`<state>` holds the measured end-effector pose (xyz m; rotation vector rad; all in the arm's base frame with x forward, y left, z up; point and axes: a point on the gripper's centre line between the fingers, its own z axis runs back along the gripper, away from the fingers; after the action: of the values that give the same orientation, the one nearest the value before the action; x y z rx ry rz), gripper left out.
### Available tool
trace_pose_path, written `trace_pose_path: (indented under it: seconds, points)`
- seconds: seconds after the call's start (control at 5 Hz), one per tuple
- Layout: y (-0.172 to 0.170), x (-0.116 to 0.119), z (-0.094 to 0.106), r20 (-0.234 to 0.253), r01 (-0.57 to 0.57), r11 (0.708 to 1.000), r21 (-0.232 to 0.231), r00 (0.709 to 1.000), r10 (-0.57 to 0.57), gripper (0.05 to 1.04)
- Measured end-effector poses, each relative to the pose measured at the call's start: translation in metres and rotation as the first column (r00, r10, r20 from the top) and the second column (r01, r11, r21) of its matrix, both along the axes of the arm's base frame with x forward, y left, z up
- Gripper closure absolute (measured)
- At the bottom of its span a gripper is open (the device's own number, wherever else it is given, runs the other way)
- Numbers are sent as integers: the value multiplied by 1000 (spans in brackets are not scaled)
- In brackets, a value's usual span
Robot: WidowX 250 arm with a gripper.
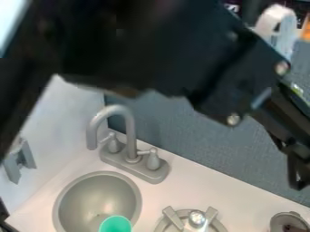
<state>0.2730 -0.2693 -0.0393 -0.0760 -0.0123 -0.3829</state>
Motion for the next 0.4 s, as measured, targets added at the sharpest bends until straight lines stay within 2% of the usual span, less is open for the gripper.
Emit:
trace_pose_path:
  seconds: [0.4]
  points:
    - [-7, -2, -26, -77, 23, 1000, 9, 997, -22, 83]
